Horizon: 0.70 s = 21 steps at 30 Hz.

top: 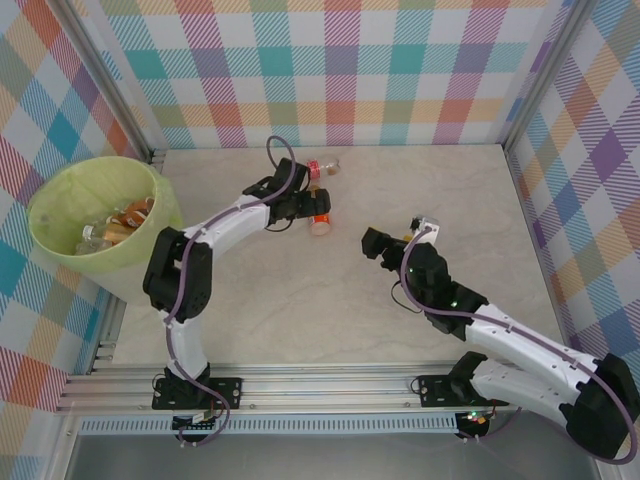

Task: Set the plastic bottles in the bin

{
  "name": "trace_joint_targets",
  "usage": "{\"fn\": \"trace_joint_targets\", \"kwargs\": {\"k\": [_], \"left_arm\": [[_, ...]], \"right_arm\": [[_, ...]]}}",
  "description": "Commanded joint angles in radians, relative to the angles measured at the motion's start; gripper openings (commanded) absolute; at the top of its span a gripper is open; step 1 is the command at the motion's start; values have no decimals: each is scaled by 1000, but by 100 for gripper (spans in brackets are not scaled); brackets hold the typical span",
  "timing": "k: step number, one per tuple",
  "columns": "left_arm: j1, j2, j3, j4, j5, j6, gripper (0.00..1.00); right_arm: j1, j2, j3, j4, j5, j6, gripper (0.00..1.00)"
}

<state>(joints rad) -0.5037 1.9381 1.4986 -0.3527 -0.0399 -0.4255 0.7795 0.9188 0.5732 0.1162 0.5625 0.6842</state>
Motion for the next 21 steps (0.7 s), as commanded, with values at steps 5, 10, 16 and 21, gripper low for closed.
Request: {"fn": "trace_joint_targets", "kwargs": {"k": [5, 10, 16, 21], "left_arm": [[-7, 173, 89, 60, 80, -39, 99], [-30, 284, 188, 1, 76, 14, 87], [-38, 241, 146, 14, 46, 43, 61], [-36, 67, 24, 110, 63, 72, 55]], "right_arm": [[4, -62, -16, -41, 31, 28, 100], [4, -97, -27, -66, 36, 46, 100], [4, -125, -40, -78, 45, 38, 100], [4, -119, -38, -54, 43, -32, 100]]}}
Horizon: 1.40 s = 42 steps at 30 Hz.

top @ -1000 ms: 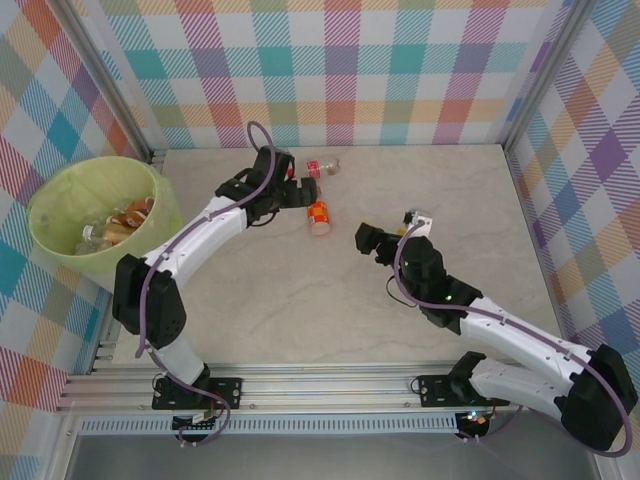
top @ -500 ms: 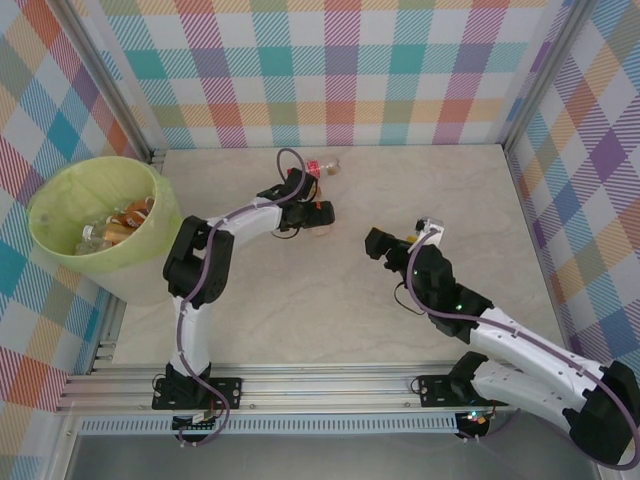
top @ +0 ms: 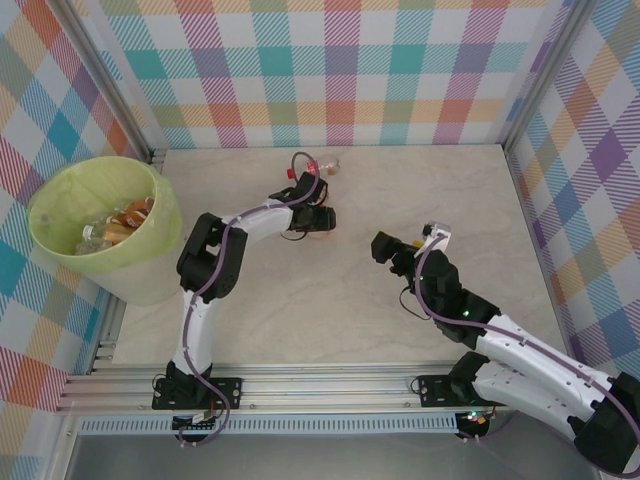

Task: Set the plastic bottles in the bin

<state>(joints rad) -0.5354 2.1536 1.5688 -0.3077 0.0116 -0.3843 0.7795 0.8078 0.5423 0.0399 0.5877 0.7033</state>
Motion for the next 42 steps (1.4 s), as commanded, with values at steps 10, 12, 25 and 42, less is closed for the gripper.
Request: {"fn": "trace_joint_targets", "kwargs": {"k": [10, 12, 25, 42], "left_arm": [[21, -550, -270, 146, 77, 5, 48], [41, -638, -275, 130, 111, -2, 48], [246, -1007, -32, -287, -426, 275, 49], [695, -1051, -108, -398, -513, 68, 100]], "right_arm": [[4, 17, -2, 64, 11, -93, 100], [4, 28, -1, 70, 5, -95, 100], [4, 177, 76, 112, -85, -135, 100], [4, 272, 150, 90, -161, -162, 100]]}}
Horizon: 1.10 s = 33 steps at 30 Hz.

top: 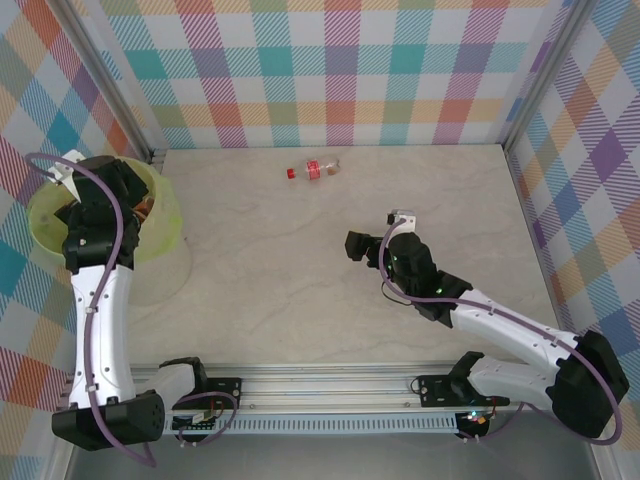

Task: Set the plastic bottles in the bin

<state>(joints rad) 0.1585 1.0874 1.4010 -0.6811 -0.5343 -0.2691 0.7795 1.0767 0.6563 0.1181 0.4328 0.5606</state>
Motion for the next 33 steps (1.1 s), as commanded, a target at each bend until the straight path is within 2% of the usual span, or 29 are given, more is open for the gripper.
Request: {"fn": "trace_joint_targets", "kwargs": {"k": [1, 6, 8, 10, 12, 15, 18, 22, 26, 33], "left_arm": [[-16, 29, 82, -30, 48, -46, 100], [-271, 96, 144, 47, 6, 37, 100], [-348, 132, 142, 109, 80, 55, 100], [-387, 178, 122, 191, 231, 57, 100], [-404, 248, 90, 306, 416, 43, 100], [-417, 390, 61, 486, 605, 31, 100], [-417, 561, 95, 582, 716, 21, 100], [-416, 775, 208, 600, 747, 18, 100], [-412, 991, 369, 546, 774, 22, 100], [-388, 1274, 598, 547, 830, -79, 100]], "right_arm": [[3, 3, 37, 11, -4, -22, 100], [3, 3, 33, -3, 50, 6, 100], [3, 2, 25, -5, 79, 23, 100], [2, 2, 23, -16, 107, 41, 100], [0, 4, 21, -30, 134, 50, 100], [-4, 3, 21, -43, 142, 53, 100], [-6, 3, 26, -64, 142, 55, 100], [-10, -5, 27, -94, 146, 54, 99], [-16, -14, 20, -111, 155, 47, 100], [-28, -11, 28, -118, 166, 12, 100]]}}
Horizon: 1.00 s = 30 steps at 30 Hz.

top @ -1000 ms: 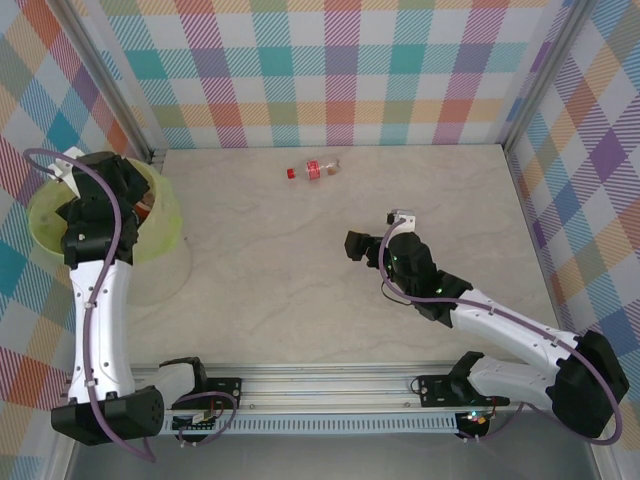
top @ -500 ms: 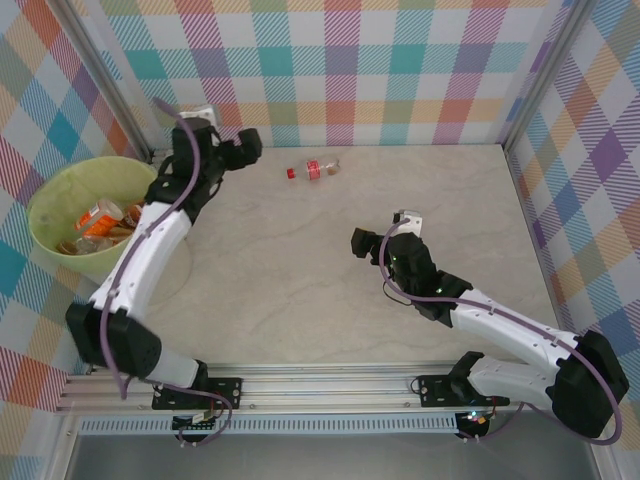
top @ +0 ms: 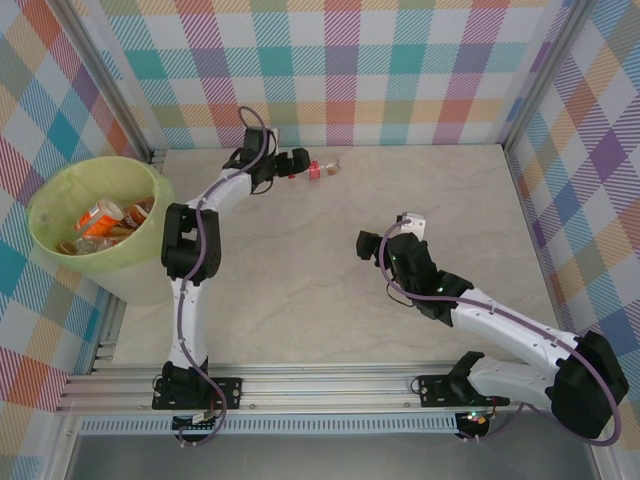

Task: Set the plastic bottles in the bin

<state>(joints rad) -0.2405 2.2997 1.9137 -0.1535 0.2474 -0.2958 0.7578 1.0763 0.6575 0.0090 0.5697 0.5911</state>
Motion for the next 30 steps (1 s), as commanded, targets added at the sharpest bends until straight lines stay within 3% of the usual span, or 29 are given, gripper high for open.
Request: {"fn": "trace_joint_targets", "kwargs": {"k": [1, 9, 14, 19, 30], "left_arm": [[13, 102, 125, 12, 49, -62, 100], [24, 324, 383, -60, 68, -100, 100], [28, 372, 442, -79, 162, -88, 100], [5, 312, 336, -66, 181, 29, 100], [-80, 305, 353, -269, 90, 364, 100]], "right_arm": [[-9, -8, 29, -10, 29, -26, 100], [-18, 18, 51, -1, 31, -63, 100], [-20, 36, 57, 0, 29, -61, 100], [-21, 46, 57, 5, 24, -51, 100], [-21, 34, 56, -9, 23, -47, 100]]}}
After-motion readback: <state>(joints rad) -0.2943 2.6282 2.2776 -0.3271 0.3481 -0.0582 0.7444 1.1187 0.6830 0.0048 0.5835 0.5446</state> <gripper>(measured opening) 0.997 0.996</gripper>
